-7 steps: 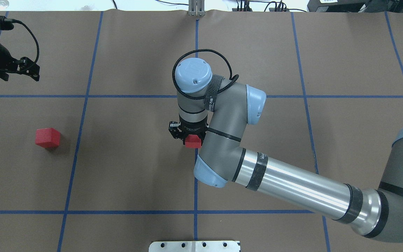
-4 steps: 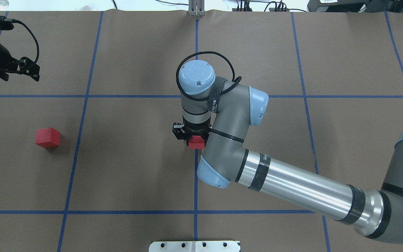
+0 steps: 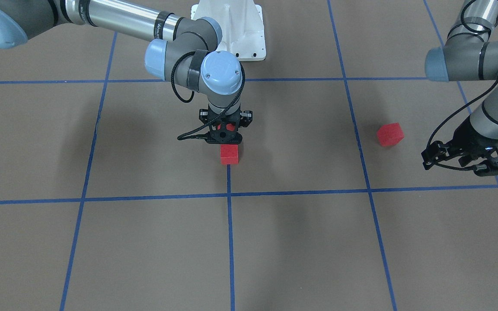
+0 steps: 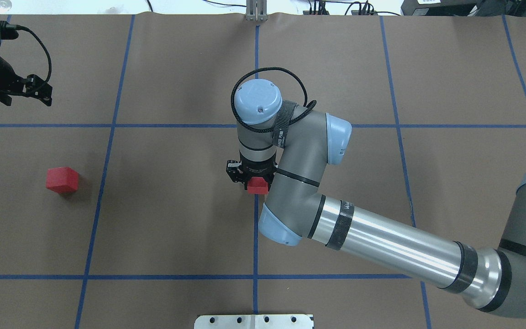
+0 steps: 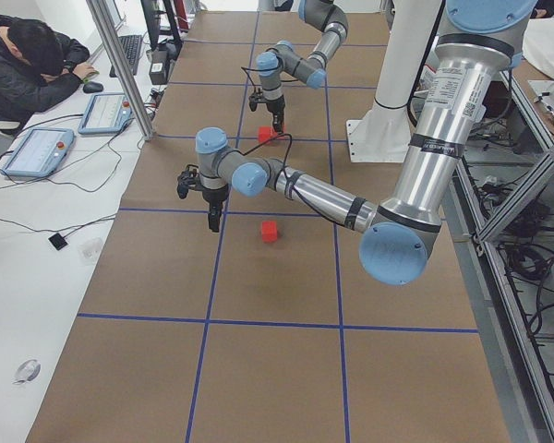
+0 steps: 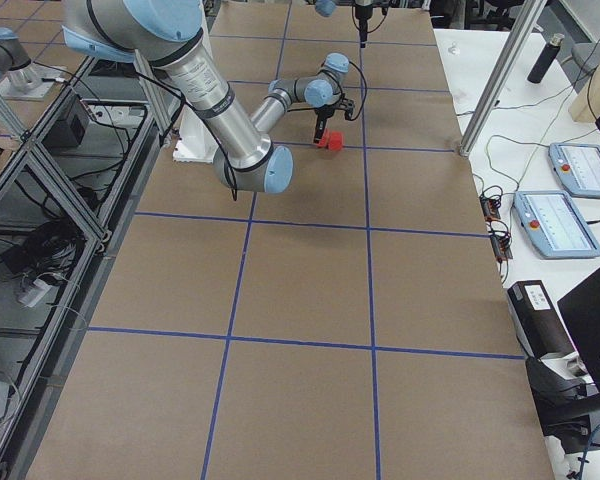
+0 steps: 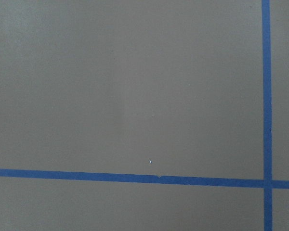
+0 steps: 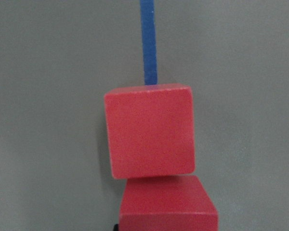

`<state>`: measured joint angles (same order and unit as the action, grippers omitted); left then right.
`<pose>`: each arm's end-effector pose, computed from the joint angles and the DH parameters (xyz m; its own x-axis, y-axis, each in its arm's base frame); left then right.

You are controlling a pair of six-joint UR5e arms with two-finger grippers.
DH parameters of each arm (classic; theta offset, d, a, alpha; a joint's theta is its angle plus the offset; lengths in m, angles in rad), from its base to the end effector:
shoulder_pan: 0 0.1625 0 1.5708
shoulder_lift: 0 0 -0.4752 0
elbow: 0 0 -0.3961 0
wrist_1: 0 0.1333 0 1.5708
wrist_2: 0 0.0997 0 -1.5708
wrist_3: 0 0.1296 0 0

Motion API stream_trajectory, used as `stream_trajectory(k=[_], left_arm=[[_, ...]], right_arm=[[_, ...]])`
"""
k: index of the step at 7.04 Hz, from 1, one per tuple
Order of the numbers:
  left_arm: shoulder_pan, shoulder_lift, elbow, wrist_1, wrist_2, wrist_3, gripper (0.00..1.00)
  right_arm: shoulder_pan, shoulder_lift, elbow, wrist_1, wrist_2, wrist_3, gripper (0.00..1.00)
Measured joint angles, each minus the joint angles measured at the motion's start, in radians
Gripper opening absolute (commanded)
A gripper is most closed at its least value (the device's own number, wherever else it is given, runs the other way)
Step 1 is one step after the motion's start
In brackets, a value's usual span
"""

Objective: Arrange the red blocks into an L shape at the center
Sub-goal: 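Set the red cube down against the center cube's far side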

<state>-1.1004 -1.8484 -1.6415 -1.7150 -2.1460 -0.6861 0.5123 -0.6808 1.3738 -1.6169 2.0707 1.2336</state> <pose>0.2349 -0.6006 0.5330 0.7415 -0.0259 -0.6704 0.0910 0.9939 0.0622 -0.6817 -0.4650 0.2392 0.7154 0.0692 0.6953 0.0618 0.9849 -0.1615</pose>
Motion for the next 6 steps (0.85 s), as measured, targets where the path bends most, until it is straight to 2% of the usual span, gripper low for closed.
stream_trajectory(k=[6], left_arm=[[0.001,-0.005,0.003,0.002,0.0,0.0,1.0]], right_arm=[[0.0,-0.013,-0.006,0.059,-0.022,0.0,0.0]])
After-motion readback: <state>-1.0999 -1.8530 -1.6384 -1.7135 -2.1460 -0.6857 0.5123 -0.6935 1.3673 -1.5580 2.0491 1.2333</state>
